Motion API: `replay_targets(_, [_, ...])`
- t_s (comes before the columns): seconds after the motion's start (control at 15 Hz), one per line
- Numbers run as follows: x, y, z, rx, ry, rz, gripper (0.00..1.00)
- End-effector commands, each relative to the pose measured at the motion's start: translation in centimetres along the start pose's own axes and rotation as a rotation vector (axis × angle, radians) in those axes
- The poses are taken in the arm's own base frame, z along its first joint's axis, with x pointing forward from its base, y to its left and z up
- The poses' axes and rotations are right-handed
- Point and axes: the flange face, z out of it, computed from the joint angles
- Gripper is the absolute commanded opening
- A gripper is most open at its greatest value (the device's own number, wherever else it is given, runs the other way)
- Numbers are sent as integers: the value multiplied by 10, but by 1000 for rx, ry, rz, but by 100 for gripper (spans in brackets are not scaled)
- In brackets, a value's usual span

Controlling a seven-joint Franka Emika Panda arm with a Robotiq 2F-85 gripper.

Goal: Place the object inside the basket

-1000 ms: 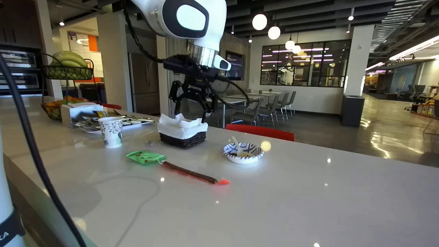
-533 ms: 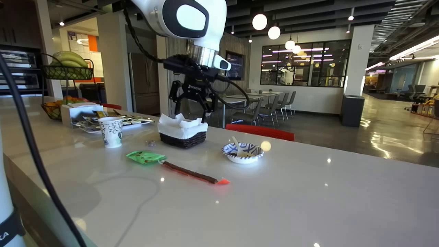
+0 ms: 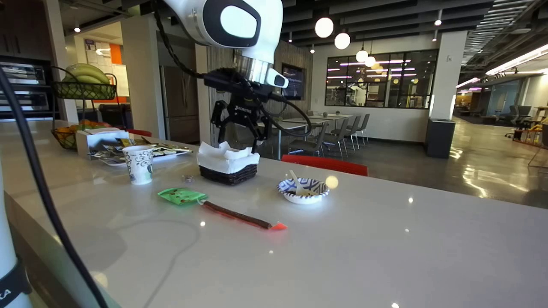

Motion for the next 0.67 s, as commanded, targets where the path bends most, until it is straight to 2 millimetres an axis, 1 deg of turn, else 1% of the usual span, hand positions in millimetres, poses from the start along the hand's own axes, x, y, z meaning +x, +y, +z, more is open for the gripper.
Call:
replay_targets(0.0, [0,0,0,0,-1,0,100])
replay_targets(0.07, [0,0,0,0,-1,0,100])
replay_targets(0.13, [2,-4,1,-3,-4,-52,100])
replay_targets(0.2, [4,-15,4,-20,-29,-137,100])
replay_targets(0.4, [9,-40,14,-43,-77,-291,100])
replay_targets(0.6, [9,-65,31,-69,-150,-436,100])
